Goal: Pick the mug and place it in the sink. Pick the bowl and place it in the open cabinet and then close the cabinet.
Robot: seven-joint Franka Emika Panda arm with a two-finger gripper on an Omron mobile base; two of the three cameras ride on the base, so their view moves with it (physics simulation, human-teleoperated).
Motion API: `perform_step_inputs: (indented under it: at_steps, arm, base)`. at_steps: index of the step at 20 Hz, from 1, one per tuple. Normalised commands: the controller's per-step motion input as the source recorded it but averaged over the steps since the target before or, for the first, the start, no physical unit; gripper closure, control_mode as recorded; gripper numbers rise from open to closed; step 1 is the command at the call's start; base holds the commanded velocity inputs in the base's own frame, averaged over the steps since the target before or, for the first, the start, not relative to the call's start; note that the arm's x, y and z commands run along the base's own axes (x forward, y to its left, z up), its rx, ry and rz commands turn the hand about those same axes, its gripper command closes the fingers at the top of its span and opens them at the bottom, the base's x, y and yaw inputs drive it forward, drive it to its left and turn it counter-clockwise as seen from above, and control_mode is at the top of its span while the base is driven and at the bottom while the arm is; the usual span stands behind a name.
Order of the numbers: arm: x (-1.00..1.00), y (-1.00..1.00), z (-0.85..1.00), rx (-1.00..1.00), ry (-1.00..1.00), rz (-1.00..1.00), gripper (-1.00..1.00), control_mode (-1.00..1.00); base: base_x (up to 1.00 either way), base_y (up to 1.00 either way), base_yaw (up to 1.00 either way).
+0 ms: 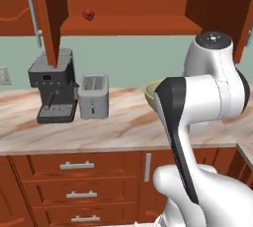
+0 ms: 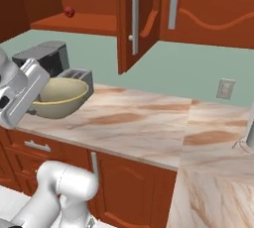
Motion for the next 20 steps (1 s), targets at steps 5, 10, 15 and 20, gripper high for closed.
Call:
perform_step_inputs:
  at_steps: [5,10,15,20]
  arm:
    - [0.00,0.00,0.00,0.00,0.00,0.00,1.00,1.00]
    - [0.00,0.00,0.00,0.00,0.00,0.00,1.00,1.00]
    - [0.00,0.00,0.00,0.00,0.00,0.00,1.00,1.00]
    - [0.00,0.00,0.00,0.00,0.00,0.00,1.00,1.00]
  base:
    - [0.22,-0.22,-0.07]
    - [0.06,0.19,-0.09]
    - [0.15,0.43,-0.09]
    - [0.21,0.45,-0.11]
